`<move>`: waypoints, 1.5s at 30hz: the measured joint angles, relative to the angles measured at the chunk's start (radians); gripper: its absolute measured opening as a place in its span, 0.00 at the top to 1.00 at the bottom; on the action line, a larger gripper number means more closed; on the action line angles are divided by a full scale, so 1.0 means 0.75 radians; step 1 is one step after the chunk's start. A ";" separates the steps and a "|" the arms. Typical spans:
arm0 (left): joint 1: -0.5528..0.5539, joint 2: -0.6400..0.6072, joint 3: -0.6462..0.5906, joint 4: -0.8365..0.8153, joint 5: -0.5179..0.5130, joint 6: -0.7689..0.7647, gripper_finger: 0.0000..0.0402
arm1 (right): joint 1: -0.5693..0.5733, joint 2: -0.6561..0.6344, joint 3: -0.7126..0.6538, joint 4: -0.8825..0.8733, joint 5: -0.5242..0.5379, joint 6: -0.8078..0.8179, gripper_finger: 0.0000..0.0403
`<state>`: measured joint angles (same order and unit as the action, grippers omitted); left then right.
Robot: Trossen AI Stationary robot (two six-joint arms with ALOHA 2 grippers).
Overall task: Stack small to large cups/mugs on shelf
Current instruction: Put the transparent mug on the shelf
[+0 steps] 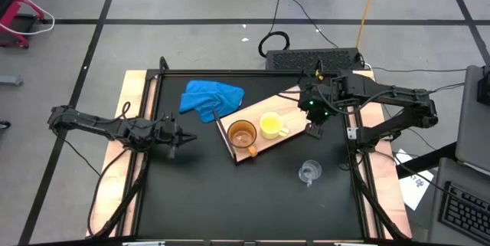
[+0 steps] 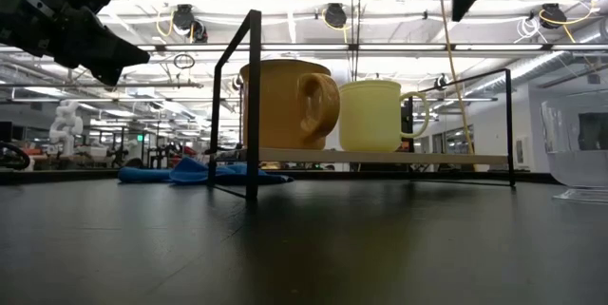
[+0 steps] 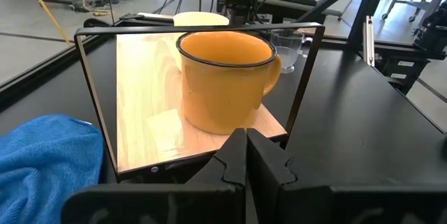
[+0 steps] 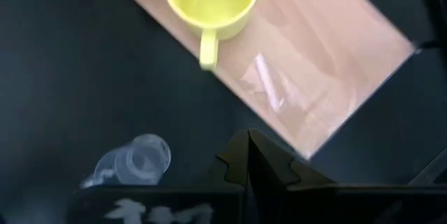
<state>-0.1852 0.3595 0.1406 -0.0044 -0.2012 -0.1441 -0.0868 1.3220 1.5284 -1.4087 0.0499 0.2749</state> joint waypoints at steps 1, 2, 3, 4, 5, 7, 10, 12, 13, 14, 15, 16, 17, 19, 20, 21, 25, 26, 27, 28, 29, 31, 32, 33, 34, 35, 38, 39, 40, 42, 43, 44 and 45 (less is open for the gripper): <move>0.000 0.000 0.000 0.000 0.000 -0.001 0.96 | 0.012 0.000 0.000 -0.020 -0.002 0.012 1.00; 0.000 0.001 0.000 0.000 0.000 -0.002 0.96 | 0.027 0.000 0.000 -0.046 -0.002 0.020 1.00; 0.000 0.000 0.000 0.000 0.001 -0.002 0.96 | 0.044 0.000 -0.003 -0.070 -0.002 0.027 1.00; 0.000 0.000 0.000 0.000 0.001 -0.002 0.96 | 0.061 -0.001 -0.011 -0.086 -0.002 0.036 1.00; 0.000 0.000 0.000 0.000 0.001 -0.002 0.96 | 0.078 -0.012 -0.032 -0.087 -0.003 0.043 1.00; 0.000 0.000 0.000 0.000 0.001 -0.003 0.96 | 0.108 -0.047 -0.107 -0.055 -0.004 0.077 1.00; -0.001 0.000 0.000 -0.007 0.001 -0.002 0.96 | 0.139 -0.113 -0.255 0.018 -0.051 0.139 1.00; -0.001 0.000 0.000 -0.013 0.001 0.004 0.96 | 0.158 -0.151 -0.359 0.075 -0.099 0.172 1.00; -0.001 0.001 0.000 -0.014 0.002 0.005 0.96 | 0.168 -0.169 -0.408 0.109 -0.106 0.187 1.00; -0.001 0.000 0.000 -0.013 0.002 0.005 0.96 | 0.178 -0.186 -0.455 0.139 -0.107 0.202 1.00; -0.001 0.000 0.000 -0.013 0.002 0.006 0.96 | 0.188 -0.201 -0.498 0.163 -0.109 0.215 1.00; -0.001 0.000 0.000 -0.013 0.002 0.009 0.96 | 0.197 -0.215 -0.540 0.185 -0.109 0.227 1.00; -0.001 0.000 0.000 -0.012 0.002 0.010 0.96 | 0.206 -0.227 -0.576 0.204 -0.109 0.240 1.00; -0.001 0.001 0.000 -0.009 0.002 0.011 0.96 | 0.228 -0.251 -0.638 0.245 -0.109 0.263 1.00; -0.001 0.000 0.000 -0.008 0.001 0.011 0.96 | 0.241 -0.264 -0.667 0.263 -0.109 0.274 1.00; -0.001 0.000 0.000 -0.006 0.001 0.011 0.96 | 0.253 -0.278 -0.695 0.285 -0.109 0.285 1.00; -0.001 0.000 0.000 -0.006 0.001 0.012 0.96 | 0.309 -0.334 -0.804 0.418 -0.109 0.329 1.00; -0.001 0.000 0.000 -0.006 0.001 0.014 0.96 | 0.322 -0.346 -0.824 0.445 -0.109 0.332 1.00; -0.001 0.000 0.000 -0.007 0.001 0.016 0.96 | 0.332 -0.358 -0.843 0.470 -0.109 0.337 1.00; -0.001 0.001 0.000 -0.007 0.000 0.022 0.96 | 0.340 -0.369 -0.859 0.494 -0.109 0.343 1.00; -0.001 0.000 0.000 -0.007 0.000 0.024 0.96 | 0.347 -0.380 -0.875 0.524 -0.109 0.348 1.00; -0.001 0.001 0.000 -0.007 0.000 0.024 0.96 | 0.362 -0.406 -0.912 0.612 -0.109 0.351 1.00; -0.001 0.000 0.000 -0.007 0.000 0.024 0.96 | 0.371 -0.424 -0.937 0.675 -0.108 0.350 1.00; -0.001 0.000 0.000 -0.008 -0.001 0.024 0.96 | 0.379 -0.444 -0.965 0.745 -0.108 0.345 1.00; -0.001 0.001 0.000 -0.008 -0.001 0.024 0.96 | 0.384 -0.465 -0.993 0.812 -0.109 0.338 1.00; -0.001 0.000 0.000 -0.009 -0.001 0.024 0.96 | 0.388 -0.487 -1.020 0.874 -0.109 0.330 1.00; -0.001 0.000 0.000 -0.009 -0.001 0.015 0.96 | 0.391 -0.555 -1.094 0.981 -0.108 0.318 1.00; -0.001 0.000 0.000 -0.009 -0.001 0.014 0.96 | 0.391 -0.580 -1.114 0.988 -0.108 0.313 1.00; -0.001 0.000 0.000 -0.009 -0.001 0.014 0.96 | 0.391 -0.607 -1.134 0.991 -0.108 0.307 1.00; -0.001 0.001 0.000 -0.010 -0.001 0.014 0.96 | 0.389 -0.672 -1.179 1.011 -0.106 0.282 1.00; -0.001 0.001 0.000 -0.010 -0.001 0.014 0.96 | 0.389 -0.705 -1.204 1.042 -0.105 0.277 1.00; -0.001 0.001 0.000 -0.010 -0.001 0.014 0.96 | 0.389 -0.738 -1.231 1.092 -0.104 0.275 1.00; -0.001 0.001 0.000 -0.010 -0.001 0.014 0.96 | 0.389 -0.772 -1.258 1.147 -0.106 0.273 1.00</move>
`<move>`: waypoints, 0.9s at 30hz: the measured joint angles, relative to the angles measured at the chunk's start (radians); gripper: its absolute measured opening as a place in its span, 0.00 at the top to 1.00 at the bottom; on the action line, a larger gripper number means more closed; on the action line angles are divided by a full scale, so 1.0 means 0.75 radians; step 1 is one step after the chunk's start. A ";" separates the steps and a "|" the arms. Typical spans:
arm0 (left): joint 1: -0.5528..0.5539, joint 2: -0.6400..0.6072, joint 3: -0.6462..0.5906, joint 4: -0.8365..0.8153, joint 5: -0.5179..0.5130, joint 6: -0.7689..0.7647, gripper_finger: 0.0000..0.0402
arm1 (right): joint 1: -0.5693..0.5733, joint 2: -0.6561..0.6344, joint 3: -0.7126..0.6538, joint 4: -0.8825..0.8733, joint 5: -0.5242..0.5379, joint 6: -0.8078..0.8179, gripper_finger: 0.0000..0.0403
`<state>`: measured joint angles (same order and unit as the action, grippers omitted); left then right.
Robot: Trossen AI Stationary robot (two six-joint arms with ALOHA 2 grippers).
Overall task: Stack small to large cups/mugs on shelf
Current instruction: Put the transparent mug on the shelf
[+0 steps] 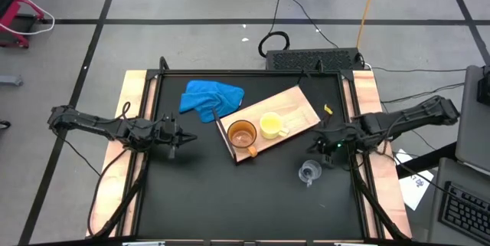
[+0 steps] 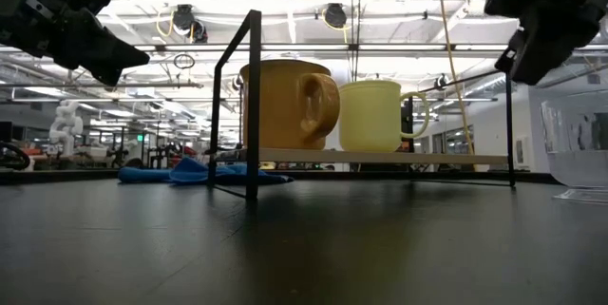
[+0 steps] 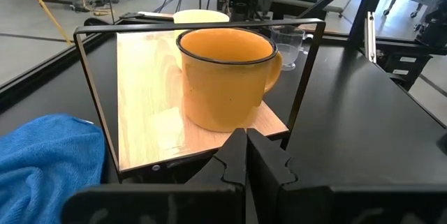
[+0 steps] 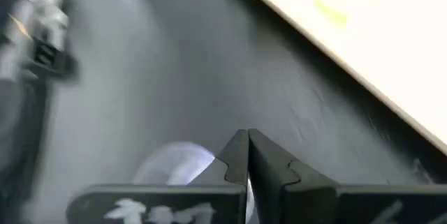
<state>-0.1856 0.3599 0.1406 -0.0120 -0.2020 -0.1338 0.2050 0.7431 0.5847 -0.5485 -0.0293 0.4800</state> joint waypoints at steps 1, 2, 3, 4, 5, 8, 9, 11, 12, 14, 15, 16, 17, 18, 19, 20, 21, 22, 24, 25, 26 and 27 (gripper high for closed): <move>0.000 -0.001 0.000 0.000 0.000 0.000 0.96 | 0.000 -0.032 -0.025 0.049 -0.004 -0.002 1.00; 0.000 0.000 0.000 0.000 -0.001 0.000 0.96 | 0.000 -0.060 -0.045 0.087 -0.010 -0.003 1.00; 0.000 0.000 0.000 -0.001 -0.001 0.000 0.96 | 0.000 -0.086 -0.062 0.114 -0.026 -0.010 1.00; 0.000 0.000 0.000 0.000 -0.001 0.002 0.96 | 0.000 -0.107 -0.076 0.124 -0.034 -0.026 1.00; 0.000 0.000 0.000 0.000 -0.001 0.006 0.96 | 0.000 -0.123 -0.085 0.127 -0.035 -0.043 1.00; 0.000 0.000 0.000 0.005 -0.010 0.011 0.96 | 0.000 -0.165 -0.119 0.184 -0.037 -0.076 1.00; 0.000 -0.001 0.000 0.009 -0.011 0.011 0.96 | 0.000 -0.177 -0.133 0.227 -0.037 -0.087 1.00; 0.000 0.000 0.000 0.010 -0.011 0.011 0.96 | 0.000 -0.200 -0.177 0.332 -0.057 -0.110 1.00; 0.000 0.000 0.000 0.010 -0.011 0.011 0.96 | 0.000 -0.215 -0.206 0.377 -0.083 -0.124 1.00; 0.000 0.000 0.000 0.010 -0.010 0.009 0.96 | -0.001 -0.243 -0.258 0.419 -0.138 -0.149 1.00; 0.000 0.000 0.000 0.010 -0.010 0.006 0.96 | -0.002 -0.258 -0.280 0.429 -0.144 -0.149 1.00; 0.000 0.000 0.000 0.010 -0.011 0.005 0.96 | -0.003 -0.273 -0.303 0.441 -0.144 -0.145 1.00; 0.000 0.000 0.000 0.010 -0.010 0.004 0.96 | -0.003 -0.286 -0.323 0.464 -0.147 -0.141 1.00; 0.000 -0.001 0.000 0.010 -0.010 0.005 0.96 | -0.003 -0.298 -0.341 0.495 -0.163 -0.141 1.00; 0.000 0.000 0.000 0.010 -0.010 0.005 0.96 | -0.003 -0.310 -0.360 0.537 -0.190 -0.142 1.00; 0.000 0.000 0.000 0.010 -0.010 0.005 0.96 | -0.003 -0.320 -0.380 0.589 -0.219 -0.145 1.00; 0.000 0.000 0.000 0.010 -0.010 0.005 0.96 | -0.003 -0.331 -0.402 0.643 -0.245 -0.147 1.00; 0.000 0.000 0.000 0.010 -0.010 0.005 0.96 | -0.002 -0.343 -0.424 0.689 -0.269 -0.147 1.00; 0.000 0.000 0.000 0.010 -0.010 0.005 0.96 | -0.002 -0.365 -0.464 0.771 -0.294 -0.147 1.00; 0.000 0.000 0.000 0.010 -0.010 0.004 0.96 | -0.002 -0.377 -0.482 0.797 -0.310 -0.148 1.00; 0.000 0.000 0.000 0.010 -0.010 0.004 0.96 | -0.002 -0.387 -0.499 0.815 -0.314 -0.157 1.00; 0.000 0.000 0.000 0.010 -0.010 0.004 0.96 | -0.001 -0.394 -0.514 0.832 -0.315 -0.168 1.00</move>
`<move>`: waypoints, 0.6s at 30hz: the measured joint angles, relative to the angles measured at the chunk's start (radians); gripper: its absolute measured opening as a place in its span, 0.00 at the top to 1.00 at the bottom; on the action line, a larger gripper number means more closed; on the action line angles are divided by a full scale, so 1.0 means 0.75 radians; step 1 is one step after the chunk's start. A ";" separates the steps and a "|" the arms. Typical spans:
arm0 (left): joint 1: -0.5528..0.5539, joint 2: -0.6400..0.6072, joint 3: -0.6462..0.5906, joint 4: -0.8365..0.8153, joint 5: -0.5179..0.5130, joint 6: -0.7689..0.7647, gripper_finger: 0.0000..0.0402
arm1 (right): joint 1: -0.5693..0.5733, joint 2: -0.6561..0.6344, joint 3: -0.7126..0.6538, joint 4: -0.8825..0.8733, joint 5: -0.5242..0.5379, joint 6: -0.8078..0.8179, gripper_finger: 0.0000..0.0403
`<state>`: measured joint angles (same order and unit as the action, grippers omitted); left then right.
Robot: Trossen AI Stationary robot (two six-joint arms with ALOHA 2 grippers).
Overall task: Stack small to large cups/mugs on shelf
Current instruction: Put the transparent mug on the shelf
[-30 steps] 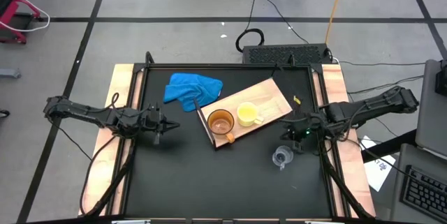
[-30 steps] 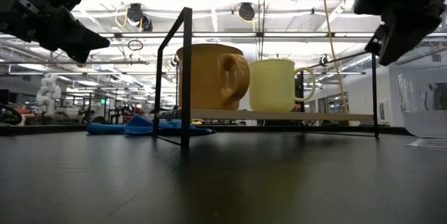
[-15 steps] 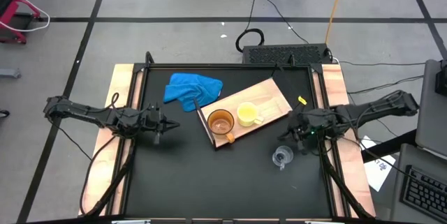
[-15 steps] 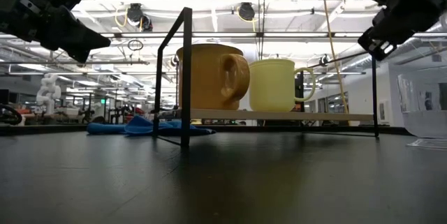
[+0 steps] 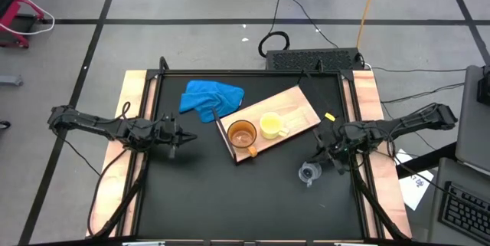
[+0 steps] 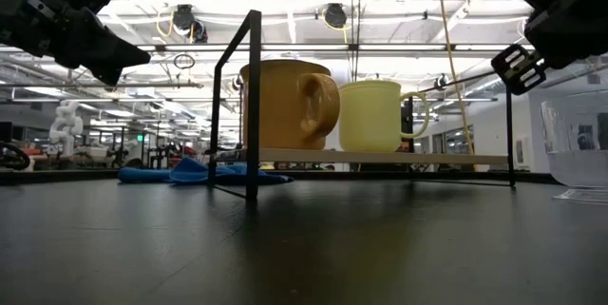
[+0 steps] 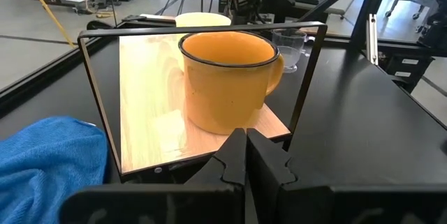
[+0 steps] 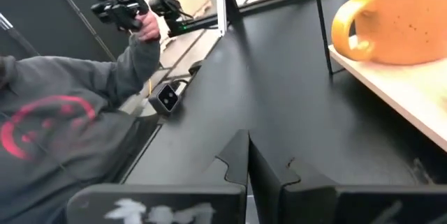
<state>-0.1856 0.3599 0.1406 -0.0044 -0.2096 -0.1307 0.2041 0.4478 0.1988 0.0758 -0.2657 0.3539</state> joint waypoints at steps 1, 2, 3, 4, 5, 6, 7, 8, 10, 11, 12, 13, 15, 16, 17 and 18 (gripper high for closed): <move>0.000 0.000 0.000 0.000 0.000 0.000 0.96 | 0.000 -0.006 -0.016 0.024 -0.001 -0.010 1.00; 0.000 0.000 0.000 0.000 0.000 0.000 0.96 | 0.000 -0.012 -0.032 0.048 -0.001 -0.019 1.00; 0.000 0.000 0.000 -0.001 0.000 0.000 0.96 | 0.000 -0.017 -0.049 0.077 -0.001 -0.028 1.00; 0.000 0.000 0.000 0.000 0.000 0.000 0.96 | 0.000 -0.020 -0.068 0.112 -0.001 -0.036 1.00; 0.000 0.000 0.000 -0.001 0.000 0.000 0.96 | 0.000 -0.024 -0.083 0.138 -0.001 -0.040 1.00; 0.000 0.000 0.000 0.000 0.000 -0.001 0.96 | 0.001 -0.028 -0.096 0.152 -0.001 -0.043 1.00; 0.000 -0.001 0.000 0.000 0.000 -0.001 0.96 | 0.001 -0.032 -0.104 0.156 -0.002 -0.044 1.00; 0.000 -0.001 0.000 0.000 0.000 -0.001 0.96 | 0.001 -0.034 -0.108 0.155 -0.002 -0.038 1.00; 0.000 0.000 0.000 0.000 0.000 -0.001 0.96 | 0.001 -0.036 -0.110 0.153 -0.002 -0.025 1.00; 0.000 -0.001 0.000 0.000 0.001 -0.001 0.96 | 0.001 -0.036 -0.110 0.154 -0.002 -0.023 1.00; 0.000 0.000 0.000 0.000 0.001 -0.001 0.96 | 0.001 -0.036 -0.110 0.155 -0.002 -0.020 1.00; 0.000 0.000 0.000 0.000 0.001 0.001 0.96 | 0.001 -0.036 -0.110 0.155 -0.002 -0.019 1.00; 0.000 0.000 0.000 0.000 0.001 0.002 0.96 | 0.001 -0.036 -0.110 0.154 -0.002 -0.019 1.00; 0.000 0.000 0.000 0.000 0.001 0.002 0.96 | 0.001 -0.036 -0.110 0.154 -0.002 -0.013 1.00; 0.000 0.000 0.000 0.000 0.001 0.003 0.96 | 0.001 -0.036 -0.110 0.154 -0.002 -0.005 1.00; 0.000 0.000 0.000 0.000 0.001 0.003 0.96 | 0.001 -0.036 -0.110 0.154 -0.003 0.000 1.00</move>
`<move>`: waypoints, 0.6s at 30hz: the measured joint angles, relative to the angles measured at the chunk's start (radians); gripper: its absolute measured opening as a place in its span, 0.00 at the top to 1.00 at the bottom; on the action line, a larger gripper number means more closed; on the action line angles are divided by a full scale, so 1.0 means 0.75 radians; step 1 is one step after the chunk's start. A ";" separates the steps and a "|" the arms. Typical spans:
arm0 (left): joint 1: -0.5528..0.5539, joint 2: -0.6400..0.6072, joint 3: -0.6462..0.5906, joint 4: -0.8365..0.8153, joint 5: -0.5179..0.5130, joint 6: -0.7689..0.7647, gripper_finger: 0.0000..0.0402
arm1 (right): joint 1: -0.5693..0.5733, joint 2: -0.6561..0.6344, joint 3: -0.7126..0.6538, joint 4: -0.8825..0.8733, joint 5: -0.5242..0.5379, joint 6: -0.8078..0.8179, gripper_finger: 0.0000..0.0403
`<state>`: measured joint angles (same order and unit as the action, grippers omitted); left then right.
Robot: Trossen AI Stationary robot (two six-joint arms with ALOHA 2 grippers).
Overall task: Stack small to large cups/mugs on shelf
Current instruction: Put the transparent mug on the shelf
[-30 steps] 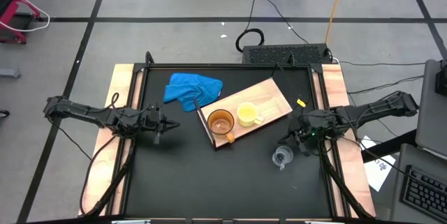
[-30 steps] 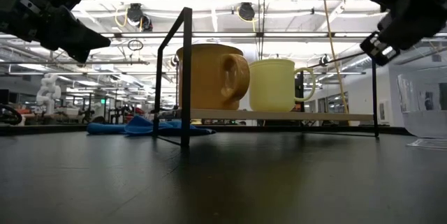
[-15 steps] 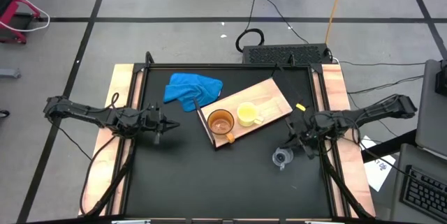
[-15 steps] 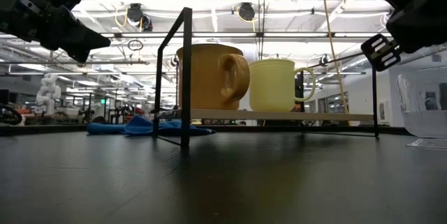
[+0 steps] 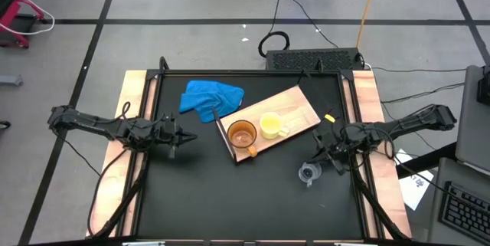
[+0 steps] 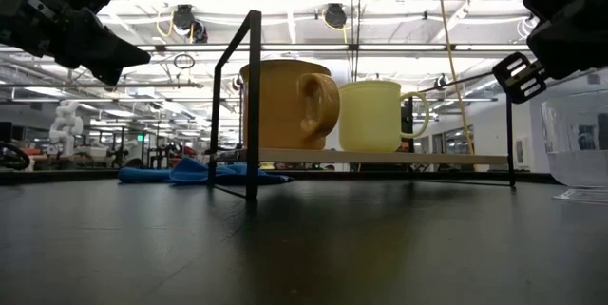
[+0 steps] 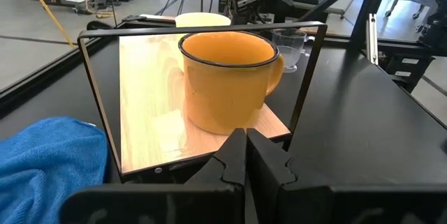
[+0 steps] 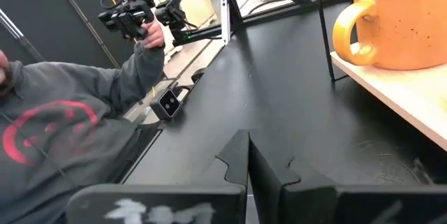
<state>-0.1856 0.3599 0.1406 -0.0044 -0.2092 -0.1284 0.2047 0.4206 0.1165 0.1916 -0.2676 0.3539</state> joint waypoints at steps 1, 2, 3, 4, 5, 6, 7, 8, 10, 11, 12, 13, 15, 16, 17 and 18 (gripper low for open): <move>0.000 0.000 0.000 0.000 0.000 0.002 0.96 | 0.000 0.000 0.000 0.000 0.000 0.003 1.00; 0.000 0.000 0.000 0.000 0.000 0.002 0.96 | 0.000 0.000 0.000 0.000 0.000 0.005 1.00; 0.000 0.000 0.000 0.000 0.000 0.002 0.96 | 0.000 0.000 0.000 0.001 0.000 0.005 1.00; 0.000 0.000 0.000 0.000 0.000 0.002 0.96 | 0.000 0.000 0.000 0.010 -0.004 0.002 1.00; 0.000 -0.001 0.000 0.000 0.000 0.002 0.96 | 0.000 0.000 0.000 0.030 -0.019 -0.001 1.00; 0.000 0.000 0.000 0.000 0.000 0.002 0.96 | 0.001 0.000 0.003 0.051 -0.038 -0.005 1.00; 0.000 0.000 0.000 0.000 0.000 0.002 0.96 | 0.002 0.000 0.013 0.058 -0.062 -0.010 1.00; 0.000 -0.001 0.000 0.000 0.000 0.002 0.96 | 0.006 0.000 0.029 0.052 -0.072 -0.018 1.00; 0.000 -0.001 0.000 0.000 0.000 0.002 0.96 | 0.023 0.000 0.067 -0.004 -0.073 -0.059 1.00; 0.000 -0.001 0.000 0.000 0.000 0.002 0.96 | 0.036 0.000 0.091 -0.057 -0.070 -0.084 1.00; 0.000 -0.001 0.000 0.000 0.000 0.002 0.96 | 0.047 0.001 0.119 -0.121 -0.060 -0.108 1.00; 0.000 0.000 0.000 0.000 0.000 0.000 0.96 | 0.062 0.005 0.144 -0.171 -0.037 -0.124 1.00; 0.000 0.000 0.000 0.001 0.001 -0.012 0.96 | 0.096 0.012 0.191 -0.265 0.033 -0.143 1.00; 0.000 -0.001 0.000 0.001 0.001 -0.014 0.96 | 0.116 0.016 0.211 -0.306 0.065 -0.151 1.00; 0.000 0.000 0.000 0.001 0.001 -0.017 0.96 | 0.138 0.020 0.230 -0.345 0.095 -0.158 1.00; 0.000 0.000 0.000 0.001 0.001 -0.019 0.96 | 0.158 0.024 0.250 -0.388 0.125 -0.161 1.00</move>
<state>-0.1856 0.3597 0.1406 -0.0040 -0.2089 -0.1429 0.3232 0.4388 0.3042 -0.0994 -0.1735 0.2335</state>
